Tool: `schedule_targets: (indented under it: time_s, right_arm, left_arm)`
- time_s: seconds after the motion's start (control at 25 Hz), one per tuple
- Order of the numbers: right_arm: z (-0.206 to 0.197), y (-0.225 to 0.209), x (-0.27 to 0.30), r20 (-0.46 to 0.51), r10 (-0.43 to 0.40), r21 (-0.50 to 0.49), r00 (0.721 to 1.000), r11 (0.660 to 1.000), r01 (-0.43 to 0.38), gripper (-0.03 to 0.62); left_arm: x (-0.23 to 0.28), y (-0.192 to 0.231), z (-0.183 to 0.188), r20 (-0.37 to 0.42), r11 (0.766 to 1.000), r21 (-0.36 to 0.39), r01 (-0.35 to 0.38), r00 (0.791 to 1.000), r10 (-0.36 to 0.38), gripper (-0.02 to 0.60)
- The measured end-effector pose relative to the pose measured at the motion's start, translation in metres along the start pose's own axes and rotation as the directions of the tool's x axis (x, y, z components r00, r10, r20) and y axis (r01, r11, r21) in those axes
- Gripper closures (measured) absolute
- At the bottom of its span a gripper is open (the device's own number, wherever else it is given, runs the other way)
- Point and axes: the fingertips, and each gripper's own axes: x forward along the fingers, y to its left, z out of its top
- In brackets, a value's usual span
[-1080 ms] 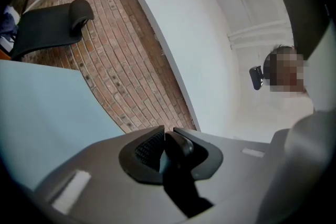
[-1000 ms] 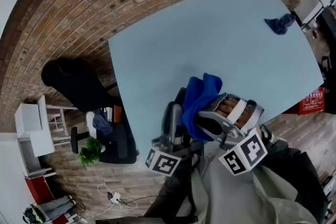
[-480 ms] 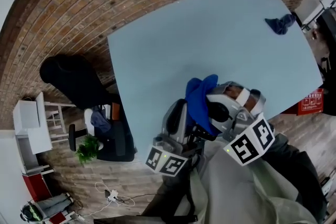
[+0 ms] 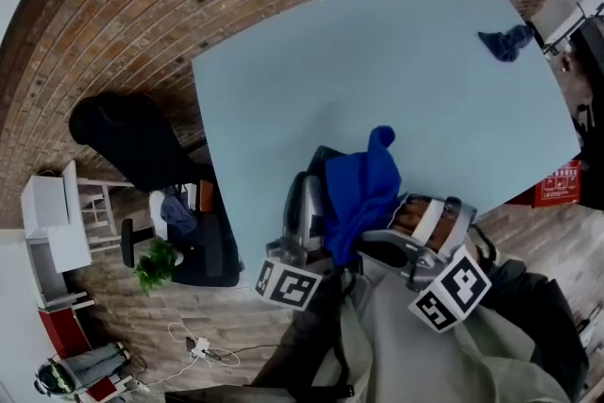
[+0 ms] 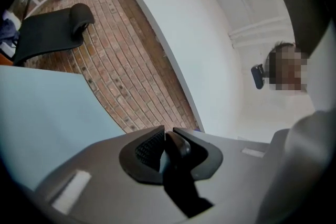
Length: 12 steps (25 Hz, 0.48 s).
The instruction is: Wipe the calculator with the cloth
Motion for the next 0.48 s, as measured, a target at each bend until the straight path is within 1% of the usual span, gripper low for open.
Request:
schedule_targets:
  time_s: [0.04, 0.08, 0.12, 0.16, 0.2, 0.28, 0.32, 0.36, 0.4, 0.44, 0.48]
  right_arm:
    - [0.001, 0.006, -0.003, 0.011, 0.01, 0.011, 1.0, 1.0, -0.01, 0.572]
    - [-0.003, 0.006, -0.007, 0.019, 0.004, 0.045, 1.0, 0.999, -0.005, 0.572]
    - [-0.011, 0.0, -0.013, 0.022, -0.02, 0.099, 1.0, 0.995, 0.018, 0.573]
    - [-0.024, -0.012, -0.019, 0.013, -0.066, 0.161, 0.998, 0.985, 0.063, 0.574]
    - [-0.039, -0.028, -0.025, -0.012, -0.131, 0.214, 0.991, 0.968, 0.13, 0.574]
    - [-0.072, -0.06, -0.035, -0.077, -0.261, 0.283, 0.962, 0.92, 0.272, 0.574]
    - [-0.085, -0.071, -0.039, -0.102, -0.293, 0.31, 0.951, 0.899, 0.31, 0.574]
    - [-0.092, -0.075, -0.04, -0.108, -0.293, 0.329, 0.95, 0.891, 0.312, 0.574]
    - [-0.092, -0.073, -0.04, -0.088, -0.272, 0.34, 0.958, 0.896, 0.285, 0.574]
    - [-0.088, -0.069, -0.038, -0.051, -0.247, 0.345, 0.968, 0.905, 0.249, 0.574]
    - [-0.082, -0.065, -0.036, -0.019, -0.232, 0.348, 0.973, 0.91, 0.223, 0.574]
  left_arm:
    - [-0.001, 0.003, 0.003, 0.013, 1.0, -0.028, 0.004, 1.0, -0.003, 0.526]
    - [-0.003, 0.004, 0.005, 0.025, 0.998, -0.055, 0.014, 1.0, -0.012, 0.526]
    - [-0.004, 0.004, 0.008, 0.037, 0.997, -0.076, 0.028, 0.999, -0.026, 0.523]
    - [-0.006, 0.003, 0.01, 0.047, 0.995, -0.09, 0.046, 0.998, -0.042, 0.523]
    - [-0.007, 0.002, 0.012, 0.055, 0.993, -0.097, 0.066, 0.997, -0.06, 0.523]
    - [-0.007, -0.001, 0.014, 0.065, 0.987, -0.12, 0.106, 0.993, -0.099, 0.523]
    - [-0.007, -0.003, 0.014, 0.074, 0.979, -0.15, 0.136, 0.989, -0.126, 0.522]
    - [-0.006, -0.008, 0.013, 0.088, 0.964, -0.197, 0.178, 0.983, -0.163, 0.523]
    - [-0.004, -0.014, 0.012, 0.103, 0.943, -0.247, 0.223, 0.974, -0.203, 0.526]
    - [-0.002, -0.019, 0.01, 0.108, 0.926, -0.277, 0.256, 0.966, -0.235, 0.526]
    - [-0.002, -0.022, 0.009, 0.101, 0.921, -0.279, 0.272, 0.962, -0.254, 0.528]
